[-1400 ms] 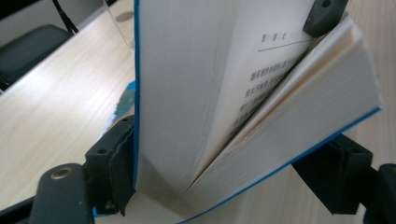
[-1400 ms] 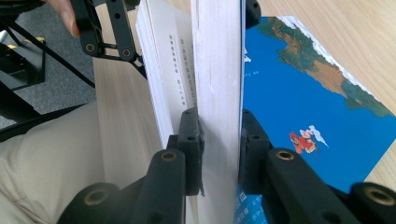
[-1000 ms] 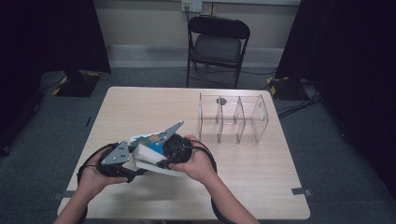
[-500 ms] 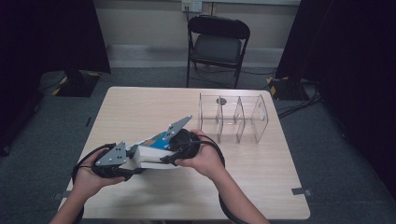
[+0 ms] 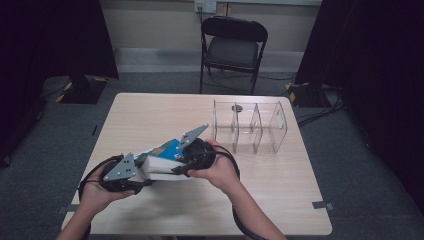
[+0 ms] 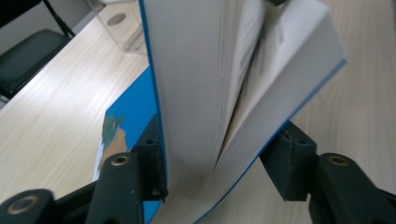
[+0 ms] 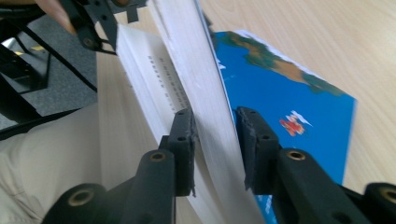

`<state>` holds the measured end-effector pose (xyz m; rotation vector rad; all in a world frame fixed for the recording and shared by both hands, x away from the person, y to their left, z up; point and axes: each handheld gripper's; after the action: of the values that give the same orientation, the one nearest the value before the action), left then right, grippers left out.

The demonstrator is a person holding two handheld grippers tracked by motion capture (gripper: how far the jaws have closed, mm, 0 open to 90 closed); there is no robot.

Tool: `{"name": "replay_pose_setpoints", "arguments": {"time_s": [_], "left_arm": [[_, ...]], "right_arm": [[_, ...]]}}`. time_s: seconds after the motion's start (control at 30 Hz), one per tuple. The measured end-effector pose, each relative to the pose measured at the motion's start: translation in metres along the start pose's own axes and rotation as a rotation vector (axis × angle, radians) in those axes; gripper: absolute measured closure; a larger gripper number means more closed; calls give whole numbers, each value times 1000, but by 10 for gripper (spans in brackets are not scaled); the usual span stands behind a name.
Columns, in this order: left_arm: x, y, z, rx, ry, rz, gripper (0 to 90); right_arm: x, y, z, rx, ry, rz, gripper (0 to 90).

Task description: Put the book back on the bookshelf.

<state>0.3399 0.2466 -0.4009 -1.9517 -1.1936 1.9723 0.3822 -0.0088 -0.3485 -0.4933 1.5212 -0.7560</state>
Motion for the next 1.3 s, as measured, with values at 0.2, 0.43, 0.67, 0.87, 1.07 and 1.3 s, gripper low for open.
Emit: {"name": "replay_pose_setpoints", "arguments": {"time_s": [0.2, 0.43, 0.67, 0.87, 1.07, 1.3], "left_arm": [[-3, 10, 0, -1, -13, -52, 453], [-10, 5, 2, 17, -31, -11, 545], [-15, -9, -8, -22, -90, 44, 596], [-17, -15, -14, -33, -125, 58, 603], [-23, -17, -17, -51, -149, 66, 608], [-31, -22, -20, -61, -208, 99, 613]], "right_arm": [[-1, 5, -2, 1, -23, -25, 702], [-1, -8, -5, 100, -53, -15, 580], [20, -47, 8, 152, 147, 141, 359], [50, -39, 14, 164, 211, 137, 312], [83, -18, 13, 156, 296, 106, 272], [114, 6, 3, 163, 298, 61, 240]]}}
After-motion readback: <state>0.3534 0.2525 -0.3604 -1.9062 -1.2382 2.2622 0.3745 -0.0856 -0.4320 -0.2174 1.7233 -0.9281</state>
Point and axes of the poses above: each handheld gripper's, and its own axes: y roughly forward along the jaws, x roughly out of its underside, z roughly to its right, and after that the axes turned 7 degrees about -y, right-handed
